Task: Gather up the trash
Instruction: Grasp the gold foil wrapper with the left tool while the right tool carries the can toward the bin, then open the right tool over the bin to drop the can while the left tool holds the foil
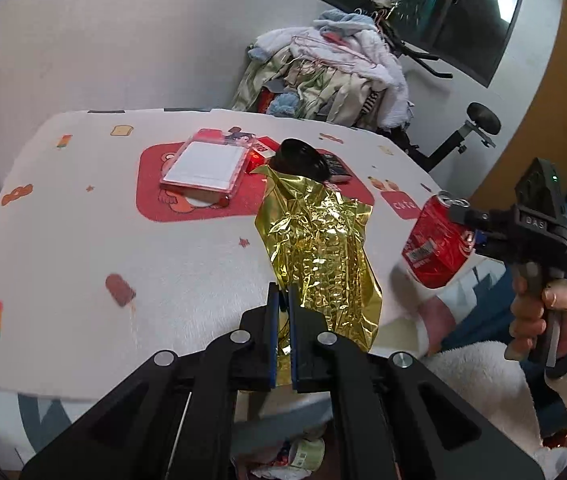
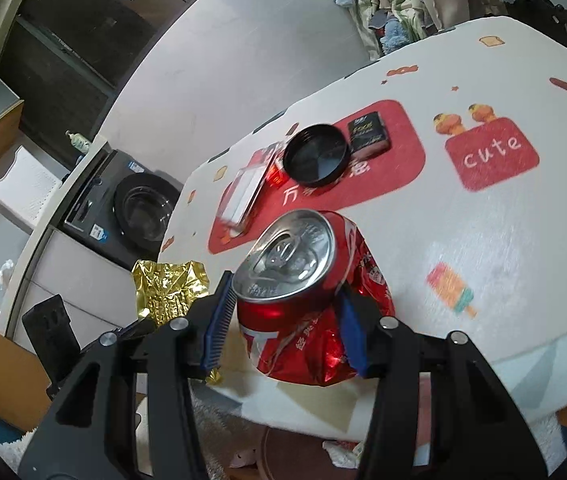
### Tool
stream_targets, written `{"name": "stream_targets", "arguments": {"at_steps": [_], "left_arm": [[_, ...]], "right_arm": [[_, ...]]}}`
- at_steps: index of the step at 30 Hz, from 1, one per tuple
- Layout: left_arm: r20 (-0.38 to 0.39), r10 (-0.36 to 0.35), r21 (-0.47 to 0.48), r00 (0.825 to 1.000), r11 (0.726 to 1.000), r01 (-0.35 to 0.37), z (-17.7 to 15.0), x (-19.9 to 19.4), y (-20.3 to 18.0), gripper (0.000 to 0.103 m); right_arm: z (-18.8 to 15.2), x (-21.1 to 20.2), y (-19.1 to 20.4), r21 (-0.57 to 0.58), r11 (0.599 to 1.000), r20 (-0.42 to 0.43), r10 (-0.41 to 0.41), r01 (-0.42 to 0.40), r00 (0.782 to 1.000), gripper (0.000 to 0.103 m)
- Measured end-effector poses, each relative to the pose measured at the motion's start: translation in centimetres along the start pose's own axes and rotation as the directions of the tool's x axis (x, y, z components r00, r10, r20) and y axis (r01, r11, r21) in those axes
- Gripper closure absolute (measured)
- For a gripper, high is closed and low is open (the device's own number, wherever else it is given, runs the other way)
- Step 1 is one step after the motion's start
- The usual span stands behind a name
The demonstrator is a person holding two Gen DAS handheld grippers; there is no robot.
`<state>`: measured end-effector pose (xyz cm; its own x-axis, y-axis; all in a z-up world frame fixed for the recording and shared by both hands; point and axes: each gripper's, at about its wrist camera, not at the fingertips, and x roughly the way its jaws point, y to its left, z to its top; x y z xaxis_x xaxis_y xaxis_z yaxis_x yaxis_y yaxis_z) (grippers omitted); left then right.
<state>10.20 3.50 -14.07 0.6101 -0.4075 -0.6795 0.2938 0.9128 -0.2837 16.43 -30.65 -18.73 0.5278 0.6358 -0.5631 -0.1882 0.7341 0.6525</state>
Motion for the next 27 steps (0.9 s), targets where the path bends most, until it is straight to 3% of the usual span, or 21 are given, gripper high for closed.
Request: {"name": "stream_targets", "arguments": {"at_steps": [11, 16, 22, 27], "left_arm": [[0.037, -0.02, -0.014, 0.999, 1.0, 0.02, -4.4, -4.8, -1.6, 0.098], [0.048, -0.014, -0.002, 0.999, 1.0, 0.014, -5.9, -6.6, -1.7, 0.098], [0.059, -0.011, -0.012, 0.998, 1.0, 0.011, -7.0, -7.5, -1.2, 0.098], [0.06, -0.014, -0.037, 0.998, 0.999, 0.016, -7.4, -7.5, -0.6, 0.098]], "right_arm": [[-5.7, -2.7, 3.3, -0.044, 0.999, -0.036, 0.03, -0.031, 0.999, 0.053], [-9.1, -3.0, 4.0, -0.055, 0.997, -0.095, 0.046, -0.051, 0.994, 0.053], [-13.5, -1.3, 4.5, -0.072, 0.996, -0.222, 0.033, -0.05, 0.975, 0.053], [-15.9, 1.9, 3.9, -0.044, 0.998, -0.327, 0.032, -0.049, 0.944, 0.053]]}}
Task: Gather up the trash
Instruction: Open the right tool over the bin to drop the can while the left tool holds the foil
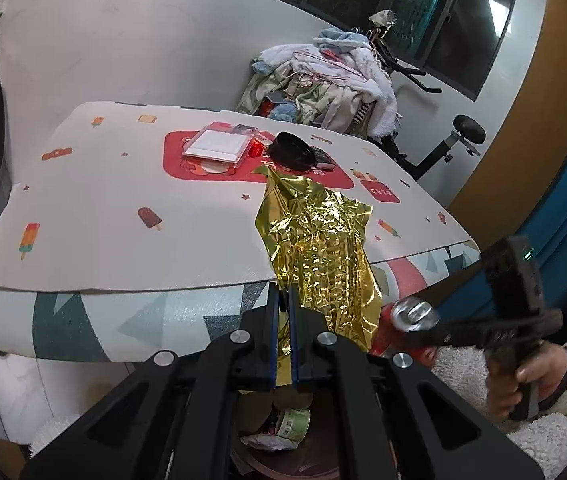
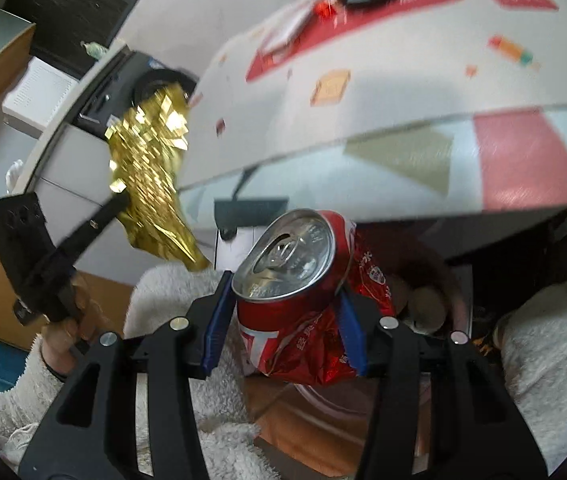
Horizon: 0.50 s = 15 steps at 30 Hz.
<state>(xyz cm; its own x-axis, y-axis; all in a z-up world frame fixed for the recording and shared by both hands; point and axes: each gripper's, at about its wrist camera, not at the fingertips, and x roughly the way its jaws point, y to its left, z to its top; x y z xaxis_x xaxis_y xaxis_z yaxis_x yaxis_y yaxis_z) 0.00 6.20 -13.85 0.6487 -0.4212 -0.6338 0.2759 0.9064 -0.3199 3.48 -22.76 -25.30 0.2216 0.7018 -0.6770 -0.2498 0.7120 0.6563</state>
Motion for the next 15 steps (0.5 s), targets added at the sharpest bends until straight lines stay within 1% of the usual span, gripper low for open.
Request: {"name": "stream_targets", "arguments": {"at_steps": [6, 7, 15], "left_arm": [[-0.007, 0.007, -0.012, 1.0, 1.0, -0.007, -0.4, 0.3, 0.9, 0.098], [-0.01, 0.008, -0.017, 1.0, 1.0, -0.008, -0.4, 0.4, 1.1, 0.098], [-0.031, 0.012, -0.035, 0.999, 0.999, -0.013, -0.7, 1.2, 2.1, 0.098]], "right_arm": [[-0.9, 4.6, -0.4, 0.005, 1.0, -0.12, -0.018, 0.018, 0.993, 0.053], [-1.1, 5.6, -0.5, 0.007, 1.0, -0.145, -0.02, 0.021, 0.989, 0.053], [-1.7, 10.6, -1.1, 0.023, 0.998, -0.256, -0.056, 0.064, 0.965, 0.052]]}}
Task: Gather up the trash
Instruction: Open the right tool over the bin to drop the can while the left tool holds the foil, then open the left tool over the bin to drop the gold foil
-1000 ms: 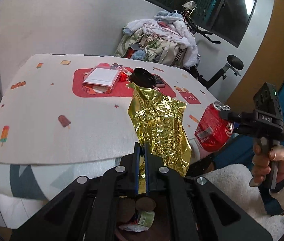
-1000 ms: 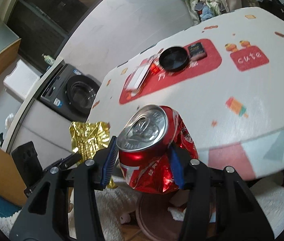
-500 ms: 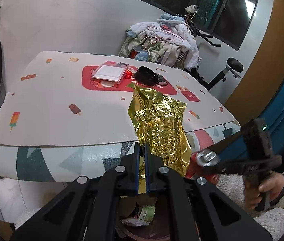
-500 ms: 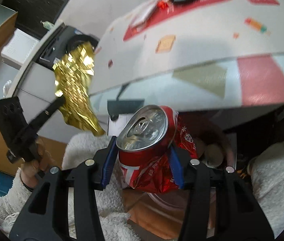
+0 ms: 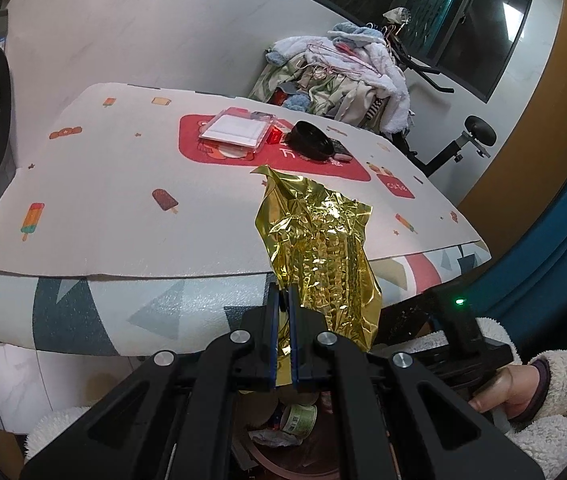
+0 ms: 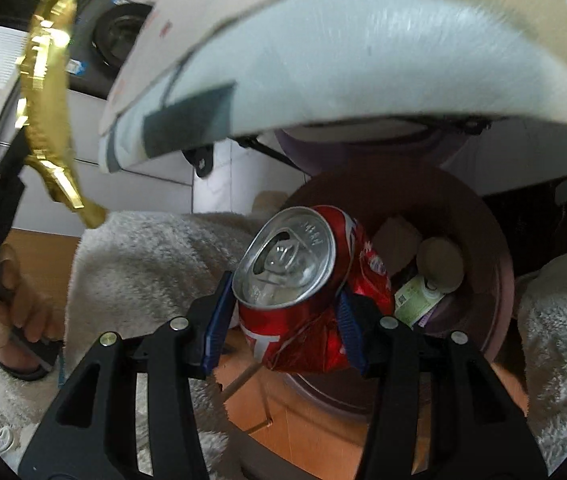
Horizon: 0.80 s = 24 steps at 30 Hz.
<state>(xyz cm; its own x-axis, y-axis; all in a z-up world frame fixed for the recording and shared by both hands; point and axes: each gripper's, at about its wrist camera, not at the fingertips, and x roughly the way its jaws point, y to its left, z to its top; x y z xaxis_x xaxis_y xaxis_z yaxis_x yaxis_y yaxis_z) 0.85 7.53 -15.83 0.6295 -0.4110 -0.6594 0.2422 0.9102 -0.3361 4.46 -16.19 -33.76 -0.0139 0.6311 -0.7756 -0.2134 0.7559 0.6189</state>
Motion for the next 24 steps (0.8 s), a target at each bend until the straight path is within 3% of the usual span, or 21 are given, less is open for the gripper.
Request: {"name": "stream_targets", "arguments": {"at_steps": [6, 14, 16, 19, 24], "left_arm": [[-0.011, -0.002, 0.017, 1.0, 1.0, 0.002, -0.3, 0.6, -0.4, 0.098], [-0.017, -0.028, 0.052, 0.999, 0.998, 0.029, -0.5, 1.0, -1.4, 0.098], [-0.02, -0.037, 0.067, 0.999, 0.997, 0.038, -0.6, 1.1, -1.8, 0.098], [-0.035, -0.051, 0.098, 0.998, 0.994, 0.054, -1.1, 1.6, -2.8, 0.098], [-0.068, -0.052, 0.172, 0.996, 0.983, 0.064, -2.5, 2.7, -4.5, 0.098]], "right_arm": [[0.1, 1.1, -0.6, 0.039, 0.999, -0.023, -0.009, 0.01, 1.0, 0.043], [0.2, -4.1, -0.3, -0.053, 0.994, 0.125, -0.09, 0.097, 0.988, 0.03], [0.0, -5.9, 0.3, -0.104, 0.983, 0.185, -0.129, 0.15, 0.974, 0.02], [-0.8, -8.9, 1.3, -0.213, 0.936, 0.309, -0.209, 0.282, 0.928, 0.01], [-2.4, -12.3, 1.2, -0.288, 0.862, 0.466, -0.254, 0.417, 0.847, 0.006]]}}
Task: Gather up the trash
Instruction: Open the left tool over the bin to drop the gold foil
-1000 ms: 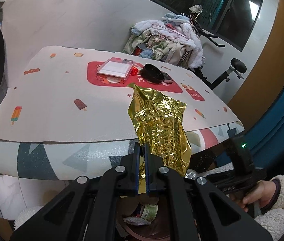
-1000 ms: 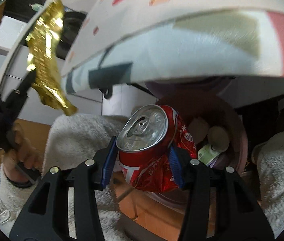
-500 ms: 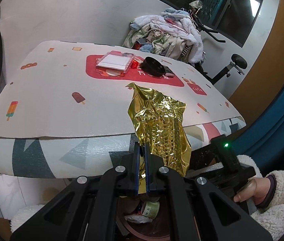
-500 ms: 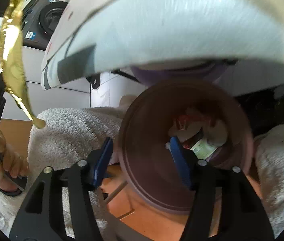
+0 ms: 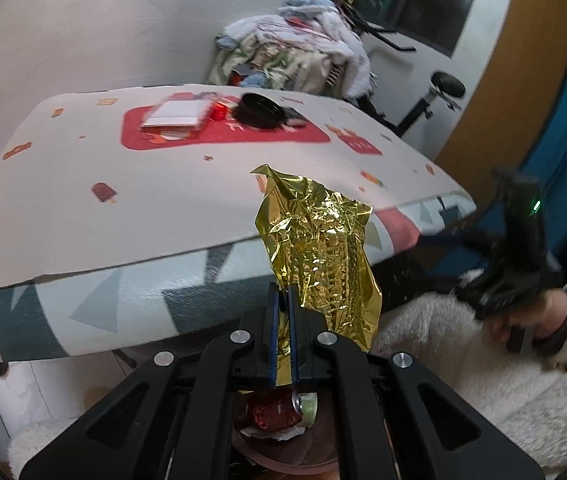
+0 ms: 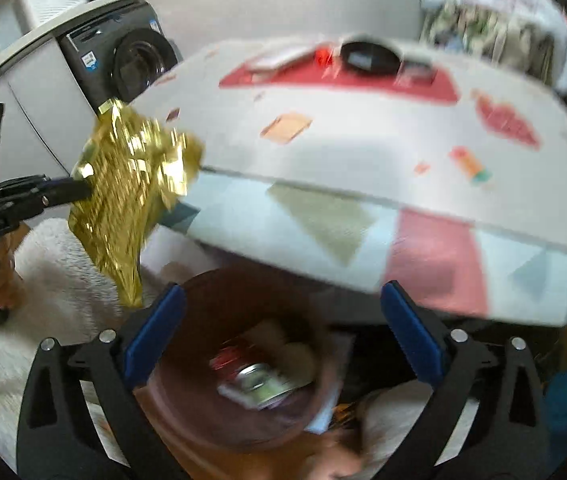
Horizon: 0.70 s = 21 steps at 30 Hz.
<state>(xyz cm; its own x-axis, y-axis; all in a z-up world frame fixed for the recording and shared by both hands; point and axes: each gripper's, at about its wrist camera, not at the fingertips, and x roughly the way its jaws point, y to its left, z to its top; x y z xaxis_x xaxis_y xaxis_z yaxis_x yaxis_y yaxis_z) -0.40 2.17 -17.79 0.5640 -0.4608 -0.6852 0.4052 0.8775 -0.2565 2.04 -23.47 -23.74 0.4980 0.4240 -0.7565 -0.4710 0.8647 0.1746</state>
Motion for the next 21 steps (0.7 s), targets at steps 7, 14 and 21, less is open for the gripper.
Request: {"name": "stream_targets", "arguments": {"at_steps": [7, 14, 21], "left_arm": [[-0.044, -0.016, 0.092, 0.999, 0.996, 0.02, -1.1, 1.9, -1.9, 0.098], [-0.077, -0.02, 0.107, 0.997, 0.994, 0.029, -1.7, 3.8, -2.6, 0.098], [-0.101, -0.022, 0.093, 0.995, 0.995, 0.032, -1.7, 4.8, -2.6, 0.098]], "right_arm": [[-0.5, -2.7, -2.2, -0.009, 0.998, 0.164, -0.054, 0.057, 0.985, 0.006], [-1.2, -2.2, -1.7, 0.018, 0.994, 0.228, -0.112, 0.11, 0.967, 0.006], [-1.4, -2.0, -2.2, 0.044, 0.993, 0.217, -0.116, 0.109, 0.969, 0.006]]}}
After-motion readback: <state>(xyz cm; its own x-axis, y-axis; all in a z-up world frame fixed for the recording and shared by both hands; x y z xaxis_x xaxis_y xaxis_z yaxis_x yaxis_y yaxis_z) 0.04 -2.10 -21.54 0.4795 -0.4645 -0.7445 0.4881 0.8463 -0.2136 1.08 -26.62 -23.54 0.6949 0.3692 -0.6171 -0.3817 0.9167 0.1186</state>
